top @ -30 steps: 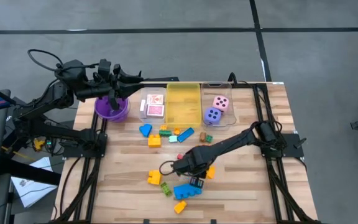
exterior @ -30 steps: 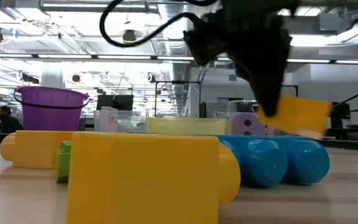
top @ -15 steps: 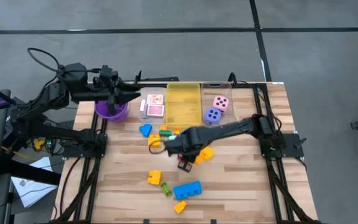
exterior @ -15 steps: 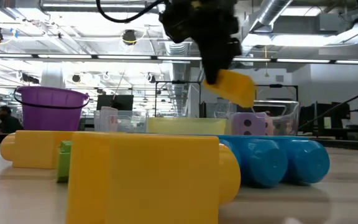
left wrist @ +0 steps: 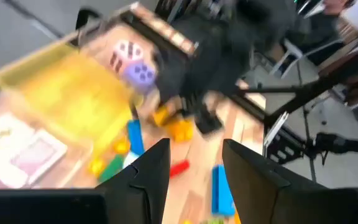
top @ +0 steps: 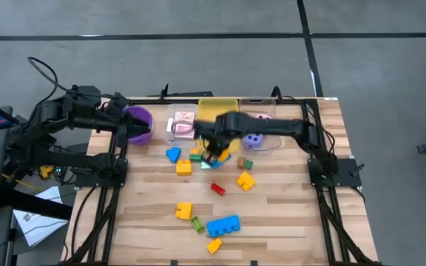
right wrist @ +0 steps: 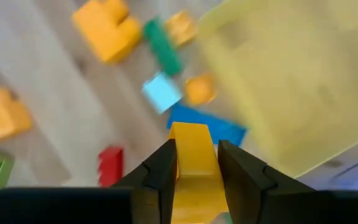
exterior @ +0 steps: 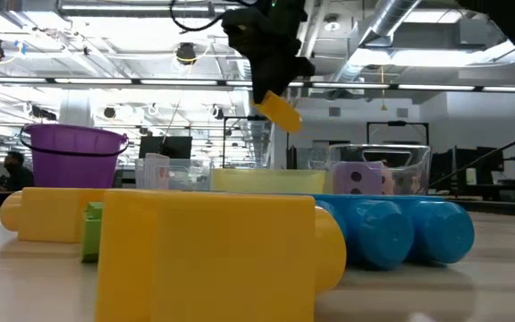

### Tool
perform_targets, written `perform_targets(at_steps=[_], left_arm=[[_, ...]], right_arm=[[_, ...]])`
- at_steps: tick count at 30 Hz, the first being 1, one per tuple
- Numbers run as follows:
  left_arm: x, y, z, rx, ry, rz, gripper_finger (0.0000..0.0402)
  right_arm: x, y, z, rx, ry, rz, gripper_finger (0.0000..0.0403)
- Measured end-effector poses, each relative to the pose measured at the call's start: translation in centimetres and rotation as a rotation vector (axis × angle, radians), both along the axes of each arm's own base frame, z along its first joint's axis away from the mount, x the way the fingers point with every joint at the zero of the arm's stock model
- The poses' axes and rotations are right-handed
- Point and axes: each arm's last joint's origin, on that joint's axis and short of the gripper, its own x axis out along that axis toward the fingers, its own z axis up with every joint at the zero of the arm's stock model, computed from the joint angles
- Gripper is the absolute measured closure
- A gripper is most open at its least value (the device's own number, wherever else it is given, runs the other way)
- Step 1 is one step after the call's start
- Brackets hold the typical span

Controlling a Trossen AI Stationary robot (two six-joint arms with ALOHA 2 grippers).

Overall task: Pick & Place Toys
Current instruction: Put the yellow gamepiece into the yellow bin

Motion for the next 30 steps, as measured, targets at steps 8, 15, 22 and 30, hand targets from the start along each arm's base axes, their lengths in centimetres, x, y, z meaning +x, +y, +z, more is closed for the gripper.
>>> perform_targets(at_steps=[8, 15, 22, 30], left_arm=[[-0.1, -1.2, -0.2, -0.09, 0.022, -0.051, 0.0257], [1.0, -2.1, -0.6, -0.123, 0.055, -0.039, 0.0257], [3.3, -3.4, -1.4, -0.116, 0.123, 0.005, 0.0257], [7.5, -5.7, -3.4, -0.056, 0.227, 0.072, 0.0257]], right_arm=[[-0.7, -6.9, 1.6, -0.055, -0.07, -0.094, 0.0301], [-1.3, -11.4, 1.9, -0.093, -0.13, -0.142, 0.0301], [-2.2, -15.4, 2.1, -0.103, -0.192, -0.225, 0.0302], [-3.7, -19.4, 0.2, -0.071, -0.177, -0.302, 0.0302]])
